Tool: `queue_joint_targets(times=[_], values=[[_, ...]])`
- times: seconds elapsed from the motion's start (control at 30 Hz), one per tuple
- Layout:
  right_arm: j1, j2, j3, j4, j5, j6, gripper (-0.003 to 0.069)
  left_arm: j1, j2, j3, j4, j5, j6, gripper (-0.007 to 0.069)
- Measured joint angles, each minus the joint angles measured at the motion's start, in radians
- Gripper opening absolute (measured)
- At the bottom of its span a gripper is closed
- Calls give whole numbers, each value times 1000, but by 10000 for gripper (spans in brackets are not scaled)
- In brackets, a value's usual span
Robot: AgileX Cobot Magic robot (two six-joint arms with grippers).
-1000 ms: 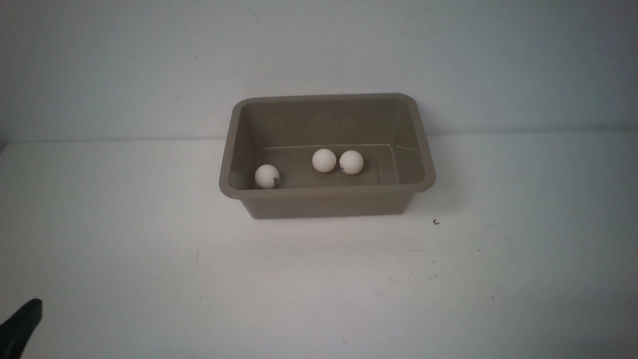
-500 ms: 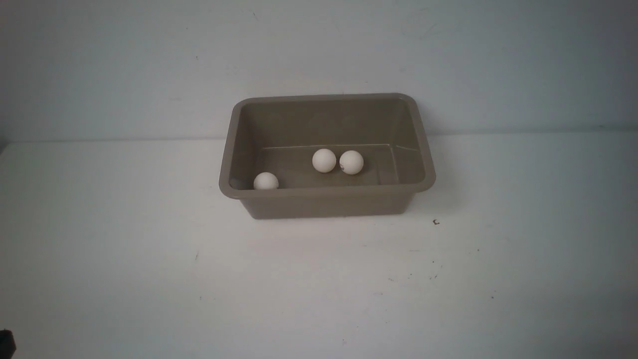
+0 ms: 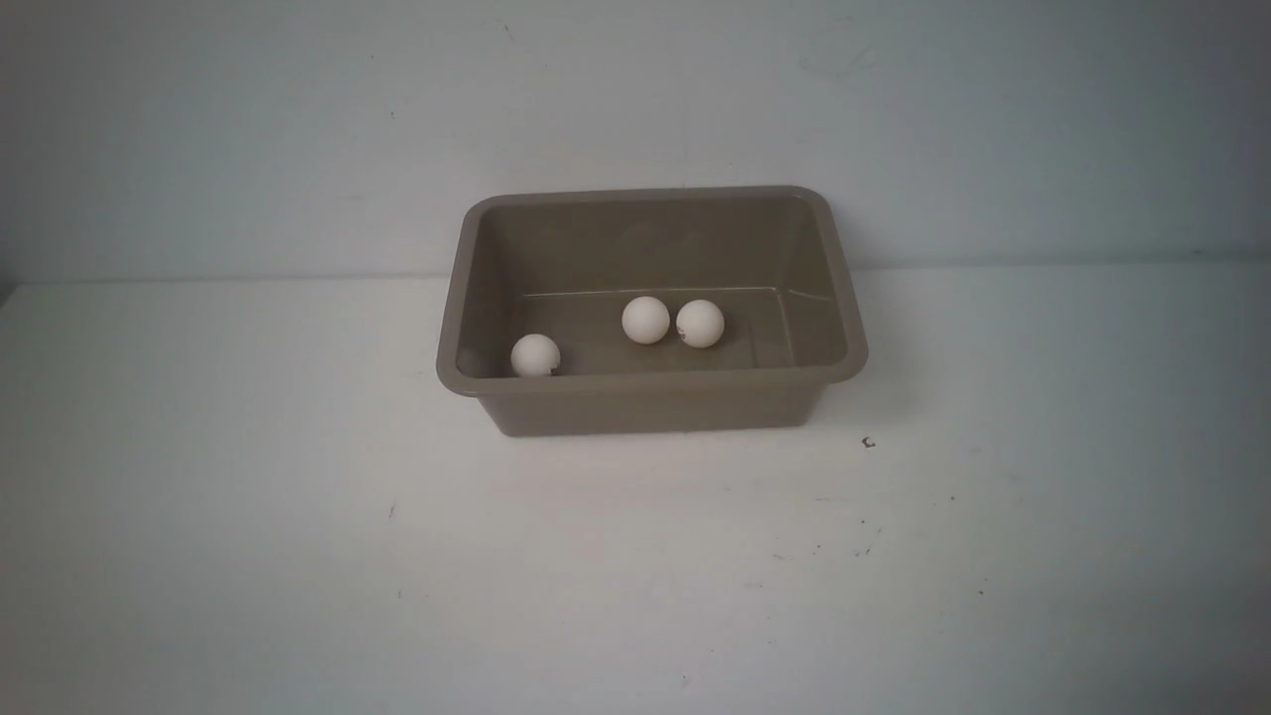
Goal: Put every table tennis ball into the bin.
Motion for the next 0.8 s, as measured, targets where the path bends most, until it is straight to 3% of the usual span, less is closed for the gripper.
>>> queue_joint_targets(times=[0.27, 0.53, 0.8], values=[[0, 0, 0, 0, 0, 0, -15, 0, -1, 155, -13, -100, 0, 426], [0, 0, 0, 0, 0, 0, -15, 0, -1, 344, -23, -345, -59, 426], [0, 0, 0, 0, 0, 0, -15, 0, -1, 345, -25, -273, -98, 426]])
